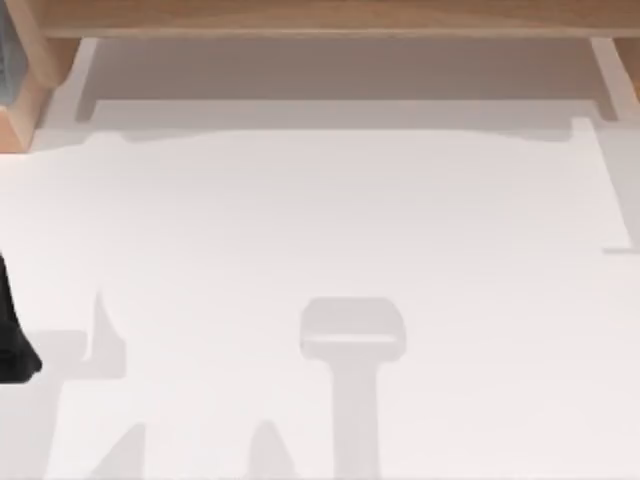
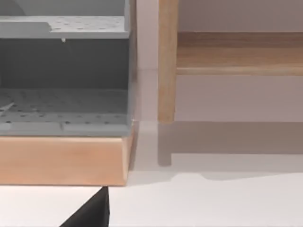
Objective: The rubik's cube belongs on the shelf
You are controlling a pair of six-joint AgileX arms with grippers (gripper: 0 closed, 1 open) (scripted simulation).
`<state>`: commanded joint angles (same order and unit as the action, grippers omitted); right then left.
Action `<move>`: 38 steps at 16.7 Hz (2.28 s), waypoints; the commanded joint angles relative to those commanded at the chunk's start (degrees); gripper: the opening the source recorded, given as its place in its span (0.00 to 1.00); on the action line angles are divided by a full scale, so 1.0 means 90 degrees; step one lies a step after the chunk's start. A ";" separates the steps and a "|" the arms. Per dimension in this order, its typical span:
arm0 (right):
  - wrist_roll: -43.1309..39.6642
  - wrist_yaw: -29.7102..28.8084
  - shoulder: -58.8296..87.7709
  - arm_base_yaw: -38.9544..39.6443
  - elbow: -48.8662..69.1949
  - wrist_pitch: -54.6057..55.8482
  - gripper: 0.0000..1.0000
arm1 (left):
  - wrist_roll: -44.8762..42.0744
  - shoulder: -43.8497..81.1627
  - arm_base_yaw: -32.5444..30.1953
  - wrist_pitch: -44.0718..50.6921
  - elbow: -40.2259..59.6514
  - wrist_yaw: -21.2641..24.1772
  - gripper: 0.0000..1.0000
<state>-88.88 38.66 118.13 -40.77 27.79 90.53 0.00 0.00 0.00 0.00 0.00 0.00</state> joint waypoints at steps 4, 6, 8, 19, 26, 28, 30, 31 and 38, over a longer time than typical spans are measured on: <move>0.0000 0.0000 0.0000 0.0000 0.0000 0.0000 0.45 | 0.0000 0.0000 0.0000 0.0000 0.0000 0.0000 1.00; 0.0000 0.0000 0.0000 0.0000 0.0000 0.0000 0.60 | 0.0000 0.0000 0.0000 0.0000 0.0000 0.0000 1.00; 0.0000 0.0000 0.0000 0.0000 0.0000 0.0000 0.75 | 0.0000 0.0000 0.0000 0.0000 0.0000 0.0000 1.00; 0.0000 0.0000 0.0000 0.0000 0.0000 0.0000 1.00 | 0.0000 0.0000 0.0000 0.0000 0.0000 0.0000 1.00; 0.0003 0.0309 -0.0115 -0.0299 -0.0384 0.0280 1.00 | 0.0000 0.0000 0.0000 0.0000 0.0000 0.0000 1.00; 0.0003 0.0311 -0.0115 -0.0300 -0.0386 0.0282 1.00 | 0.0000 0.0000 0.0000 0.0000 0.0000 0.0000 1.00; 0.0003 0.0298 -0.0087 -0.0271 -0.0365 0.0268 1.00 | 0.0000 0.0000 0.0000 0.0000 0.0000 0.0000 1.00; 0.0062 0.0258 -0.0146 -0.0330 -0.0310 0.0207 1.00 | 0.0000 0.0000 0.0000 0.0000 0.0000 0.0000 1.00; 0.2109 -0.0744 -0.1308 -0.1181 0.1859 -0.2104 1.00 | 0.0000 0.0000 0.0000 0.0000 0.0000 0.0000 1.00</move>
<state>-69.90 31.96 106.35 -51.41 44.53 71.60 0.00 0.00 0.00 0.00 0.00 0.00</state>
